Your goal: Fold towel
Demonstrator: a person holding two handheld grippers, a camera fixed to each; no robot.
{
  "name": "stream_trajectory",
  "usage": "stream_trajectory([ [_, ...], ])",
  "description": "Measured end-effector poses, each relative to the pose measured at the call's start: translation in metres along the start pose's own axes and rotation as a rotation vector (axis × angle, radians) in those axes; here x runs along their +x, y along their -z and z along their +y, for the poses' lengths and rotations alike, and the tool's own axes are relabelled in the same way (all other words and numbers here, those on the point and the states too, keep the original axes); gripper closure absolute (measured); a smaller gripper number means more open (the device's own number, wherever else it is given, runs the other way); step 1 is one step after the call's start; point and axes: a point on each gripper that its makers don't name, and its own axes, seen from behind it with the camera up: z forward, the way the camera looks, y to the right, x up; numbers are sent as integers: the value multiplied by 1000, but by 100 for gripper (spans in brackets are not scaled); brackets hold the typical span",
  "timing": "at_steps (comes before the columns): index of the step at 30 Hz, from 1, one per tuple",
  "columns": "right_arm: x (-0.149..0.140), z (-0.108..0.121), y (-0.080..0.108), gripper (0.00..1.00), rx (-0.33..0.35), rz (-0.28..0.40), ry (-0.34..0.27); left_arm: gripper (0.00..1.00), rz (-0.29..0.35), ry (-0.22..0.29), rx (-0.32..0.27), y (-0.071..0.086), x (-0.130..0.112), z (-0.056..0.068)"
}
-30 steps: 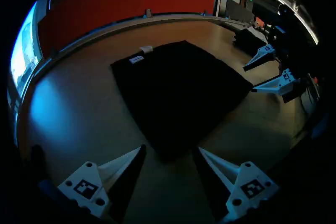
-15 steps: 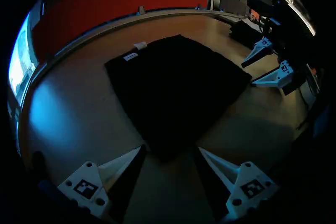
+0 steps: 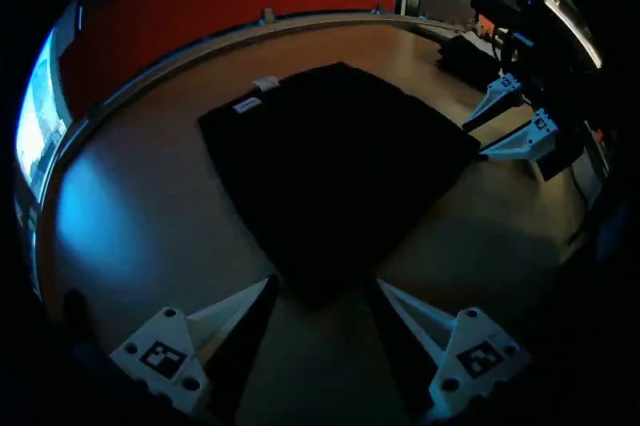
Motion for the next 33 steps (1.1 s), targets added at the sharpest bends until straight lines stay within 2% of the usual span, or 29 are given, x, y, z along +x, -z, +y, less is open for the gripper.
stream_trajectory([
  [3, 0, 1, 0, 37, 2, -1, 1, 23, -1, 2, 0, 0, 0, 0],
  [5, 0, 1, 0, 43, 2, -1, 1, 26, -5, 1, 0, 0, 0, 1],
  [11, 0, 2, 1, 53, 1, -2, -3, 37, -12, -8, -7, -1, 1, 4],
  [15, 0, 1, 1, 68, 3, -2, -2, 47, -12, -5, -6, -2, 2, 5],
  [17, 1, 2, 1, 78, 3, -3, -3, 49, -13, -6, -5, -2, 2, 6],
  [19, 1, 1, 0, 82, 4, -4, -3, 56, -14, -6, -3, -2, 3, 6],
  [21, 2, 1, 0, 83, 5, -6, -3, 71, -16, -6, 0, -3, 3, 7],
  [25, 2, -1, 1, 84, 5, -6, 3, 87, -22, 0, 12, -4, 5, 6],
  [33, 9, -5, 9, 84, 3, 17, 2, 90, -11, 16, 37, 2, 13, 4],
])
